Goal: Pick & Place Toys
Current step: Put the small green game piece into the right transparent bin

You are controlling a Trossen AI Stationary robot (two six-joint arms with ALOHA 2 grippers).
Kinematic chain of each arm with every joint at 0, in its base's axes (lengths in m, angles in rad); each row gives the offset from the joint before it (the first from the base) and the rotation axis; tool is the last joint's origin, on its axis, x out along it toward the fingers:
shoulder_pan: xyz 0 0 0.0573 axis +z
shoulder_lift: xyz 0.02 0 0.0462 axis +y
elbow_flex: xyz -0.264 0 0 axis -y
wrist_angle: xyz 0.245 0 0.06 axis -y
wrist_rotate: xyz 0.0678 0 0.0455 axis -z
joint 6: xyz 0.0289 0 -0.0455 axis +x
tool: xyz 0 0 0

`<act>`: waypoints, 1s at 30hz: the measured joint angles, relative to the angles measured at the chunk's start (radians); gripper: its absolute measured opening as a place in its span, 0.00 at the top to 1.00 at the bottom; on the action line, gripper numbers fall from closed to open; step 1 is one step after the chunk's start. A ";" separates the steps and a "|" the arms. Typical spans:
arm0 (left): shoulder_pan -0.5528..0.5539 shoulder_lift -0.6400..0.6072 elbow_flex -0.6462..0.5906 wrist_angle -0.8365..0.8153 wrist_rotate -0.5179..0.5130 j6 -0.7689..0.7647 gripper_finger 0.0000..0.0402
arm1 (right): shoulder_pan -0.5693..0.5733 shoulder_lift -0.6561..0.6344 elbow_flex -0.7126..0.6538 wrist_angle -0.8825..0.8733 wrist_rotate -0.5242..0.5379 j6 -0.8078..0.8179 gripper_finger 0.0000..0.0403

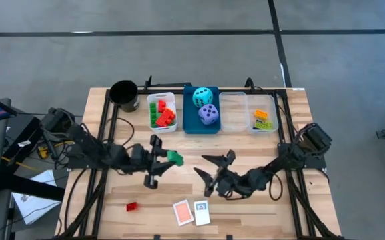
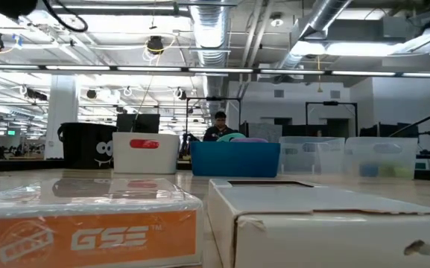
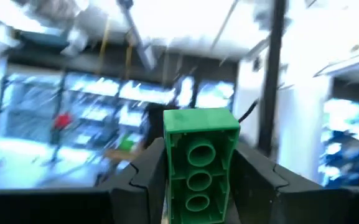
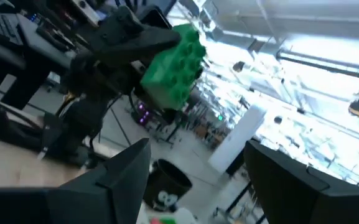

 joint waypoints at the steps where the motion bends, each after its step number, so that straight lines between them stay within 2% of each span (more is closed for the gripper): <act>1: 0.014 0.000 -0.005 0.029 0.034 0.000 0.68 | -0.006 0.000 0.007 -0.003 -0.010 -0.003 0.37; 7: 0.079 0.035 -0.006 0.058 0.067 -0.020 0.68 | -0.022 0.000 0.015 -0.009 -0.032 -0.004 0.37; 14: 0.112 0.176 0.050 0.190 0.083 -0.048 0.68 | -0.024 0.001 0.015 -0.009 -0.032 -0.004 0.37; 24: 0.123 0.261 0.158 0.184 0.146 -0.054 0.68 | -0.024 0.001 0.015 -0.007 -0.031 -0.005 0.37; 30: 0.123 0.265 0.164 0.150 0.148 -0.057 0.68 | -0.029 0.001 0.015 0.015 -0.032 -0.007 0.37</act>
